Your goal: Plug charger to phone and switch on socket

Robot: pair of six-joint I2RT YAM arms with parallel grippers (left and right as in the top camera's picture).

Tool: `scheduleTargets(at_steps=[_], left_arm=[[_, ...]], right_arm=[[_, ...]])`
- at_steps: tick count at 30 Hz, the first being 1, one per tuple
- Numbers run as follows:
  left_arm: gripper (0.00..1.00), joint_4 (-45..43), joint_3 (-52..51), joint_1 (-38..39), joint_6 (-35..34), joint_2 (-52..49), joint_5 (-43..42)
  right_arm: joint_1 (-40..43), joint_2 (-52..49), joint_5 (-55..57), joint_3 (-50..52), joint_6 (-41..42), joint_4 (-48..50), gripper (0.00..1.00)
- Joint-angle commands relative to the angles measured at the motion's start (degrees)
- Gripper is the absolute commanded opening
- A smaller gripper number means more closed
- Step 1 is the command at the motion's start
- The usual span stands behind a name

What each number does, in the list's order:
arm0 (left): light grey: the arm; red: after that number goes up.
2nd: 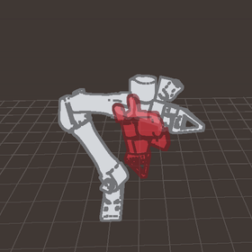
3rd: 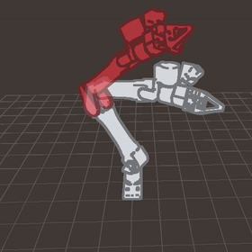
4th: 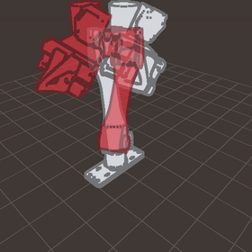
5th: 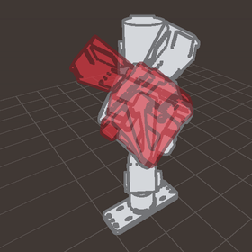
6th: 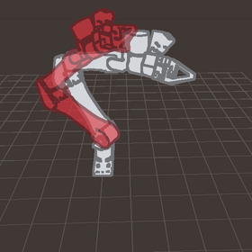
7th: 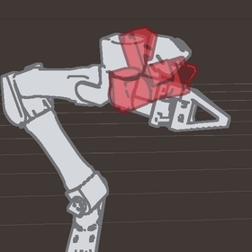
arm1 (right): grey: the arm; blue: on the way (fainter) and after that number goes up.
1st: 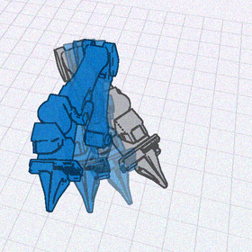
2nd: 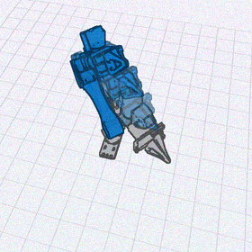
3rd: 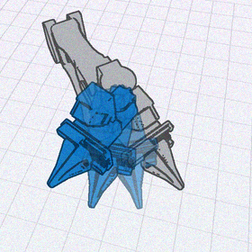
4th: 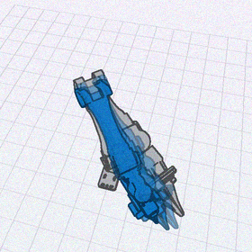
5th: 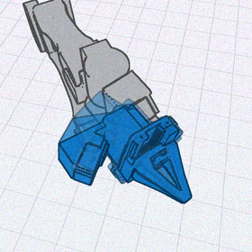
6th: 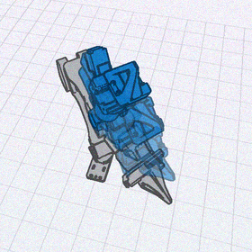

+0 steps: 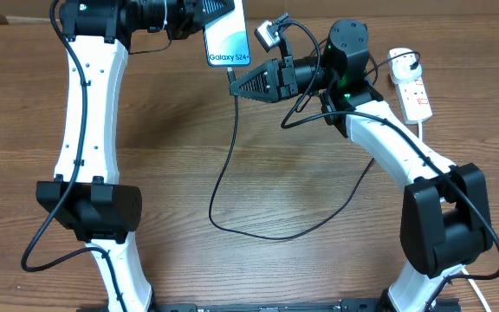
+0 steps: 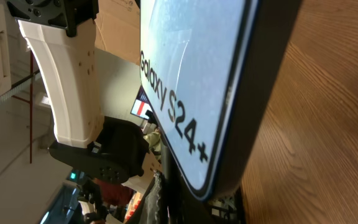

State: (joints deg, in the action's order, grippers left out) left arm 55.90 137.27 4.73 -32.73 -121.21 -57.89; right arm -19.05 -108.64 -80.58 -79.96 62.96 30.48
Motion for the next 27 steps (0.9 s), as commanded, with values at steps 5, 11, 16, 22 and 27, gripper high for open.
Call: scheduleTargets(at_steps=[5, 11, 16, 22, 27], left_arm=[[0.04, -0.2, 0.4, -0.3, -0.3, -0.3, -3.7], [0.04, -0.2, 0.4, -0.3, -0.3, -0.3, -3.7], [0.04, 0.3, 0.4, -0.3, -0.3, -0.3, -3.7], [0.04, 0.9, 0.4, -0.3, -0.3, -0.3, -3.7], [0.04, 0.9, 0.4, -0.3, -0.3, -0.3, -3.7]], right_arm=[[0.5, 1.1, 1.0, 0.0, 0.1, 0.3, 0.04], [0.5, 1.1, 1.1, 0.0, 0.0, 0.3, 0.04], [0.5, 1.1, 1.1, 0.0, 0.0, 0.4, 0.04], [0.5, 1.1, 1.1, 0.0, 0.1, 1.2, 0.04], [0.5, 1.1, 1.1, 0.0, 0.0, 1.2, 0.04]])
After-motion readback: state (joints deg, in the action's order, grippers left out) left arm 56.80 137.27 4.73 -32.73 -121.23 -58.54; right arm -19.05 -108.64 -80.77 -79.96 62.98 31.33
